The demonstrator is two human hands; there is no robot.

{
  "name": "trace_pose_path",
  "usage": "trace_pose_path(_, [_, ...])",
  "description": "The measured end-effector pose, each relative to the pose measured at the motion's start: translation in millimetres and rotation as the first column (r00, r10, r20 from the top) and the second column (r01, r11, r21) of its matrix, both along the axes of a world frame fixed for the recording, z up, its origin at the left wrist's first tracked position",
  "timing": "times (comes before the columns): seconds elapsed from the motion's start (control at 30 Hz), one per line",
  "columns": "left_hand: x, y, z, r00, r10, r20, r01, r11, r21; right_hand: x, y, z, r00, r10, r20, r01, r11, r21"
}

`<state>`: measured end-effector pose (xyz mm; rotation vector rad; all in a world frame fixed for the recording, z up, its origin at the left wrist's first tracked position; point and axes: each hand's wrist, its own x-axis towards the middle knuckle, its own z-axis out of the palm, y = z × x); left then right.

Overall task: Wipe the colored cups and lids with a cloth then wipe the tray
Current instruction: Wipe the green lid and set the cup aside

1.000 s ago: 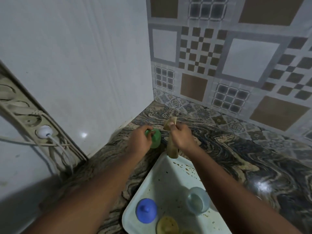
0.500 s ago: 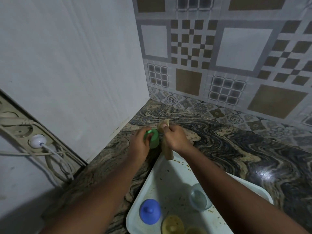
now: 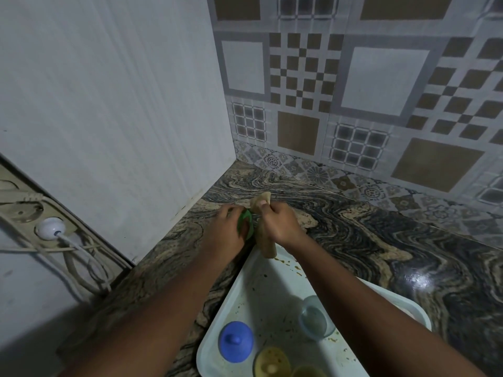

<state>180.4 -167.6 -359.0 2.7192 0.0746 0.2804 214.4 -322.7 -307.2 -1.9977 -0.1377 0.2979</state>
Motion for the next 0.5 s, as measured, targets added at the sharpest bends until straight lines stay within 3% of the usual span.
trace_pose_path(0.13, [-1, -4, 7, 0.998, -0.001, -0.059, 0.008, 0.992, 0.129, -2, -3, 1, 1.0, 0.006, 0.002, -0.006, 1.0, 0.011])
trace_pose_path(0.33, [0, -7, 16, 0.99, 0.016, -0.137, 0.011, 0.981, 0.193, -4, -8, 3, 1.0, 0.005, 0.003, -0.005, 1.0, 0.022])
trace_pose_path(0.5, [-1, -1, 29, 1.0, -0.016, -0.019, 0.019, 0.978, 0.208, -4, -12, 9, 1.0, -0.004, 0.019, 0.004, 1.0, -0.001])
